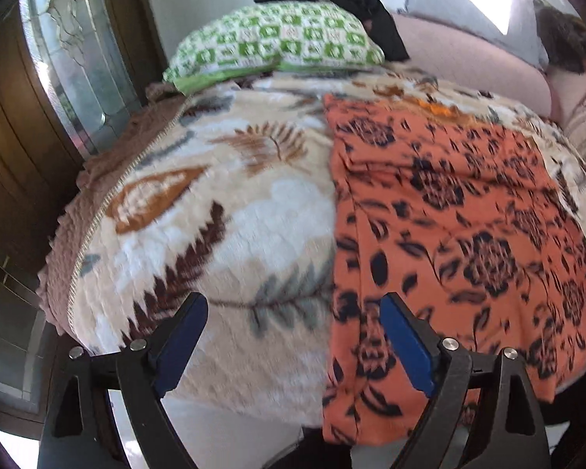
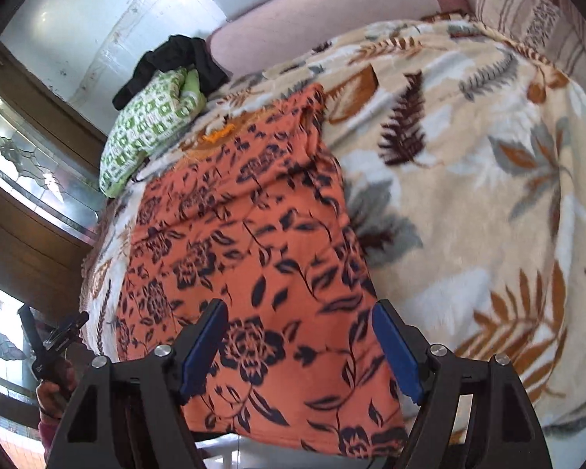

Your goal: Fold small clothes

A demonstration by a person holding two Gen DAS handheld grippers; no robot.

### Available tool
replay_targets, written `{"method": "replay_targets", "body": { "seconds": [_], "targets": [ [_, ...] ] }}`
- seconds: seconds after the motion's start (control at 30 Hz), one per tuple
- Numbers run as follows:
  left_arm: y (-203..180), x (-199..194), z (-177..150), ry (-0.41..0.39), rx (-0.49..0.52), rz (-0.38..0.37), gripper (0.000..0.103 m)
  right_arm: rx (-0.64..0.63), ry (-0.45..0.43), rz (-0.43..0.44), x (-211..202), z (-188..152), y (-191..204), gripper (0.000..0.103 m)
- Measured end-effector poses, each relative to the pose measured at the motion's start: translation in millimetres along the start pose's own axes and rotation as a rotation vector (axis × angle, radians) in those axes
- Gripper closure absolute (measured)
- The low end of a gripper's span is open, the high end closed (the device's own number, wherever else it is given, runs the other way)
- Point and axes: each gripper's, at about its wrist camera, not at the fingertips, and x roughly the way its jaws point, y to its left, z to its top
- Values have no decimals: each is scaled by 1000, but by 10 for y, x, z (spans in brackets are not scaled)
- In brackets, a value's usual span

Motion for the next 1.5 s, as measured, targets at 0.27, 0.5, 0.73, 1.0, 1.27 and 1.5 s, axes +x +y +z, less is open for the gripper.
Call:
{"method": "replay_targets", "body": {
  "seconds": [0.27, 0.5, 0.73, 1.0, 1.27, 1.5],
  "targets": [
    [12, 249, -182, 176, 17, -122, 13, 30, 28, -5, 10, -130, -68, 24],
    [-58, 547, -339, 397, -79, -292, 42, 42, 70, -25, 41, -230, -132, 24],
    [-39, 661, -376, 435, -139, -361, 70, 152, 123, -13, 56, -282, -435, 24],
    [-13, 754, -336, 480, -232, -440, 40, 178, 229, -69, 370, -335, -563, 32],
    [-38, 692, -380, 442, -167, -378, 93, -54, 262, -248, 412, -466, -251, 93],
    [18, 638, -402, 449, -126, -354, 81, -82, 234, -154, 224, -417, -90, 96]
  ]
}}
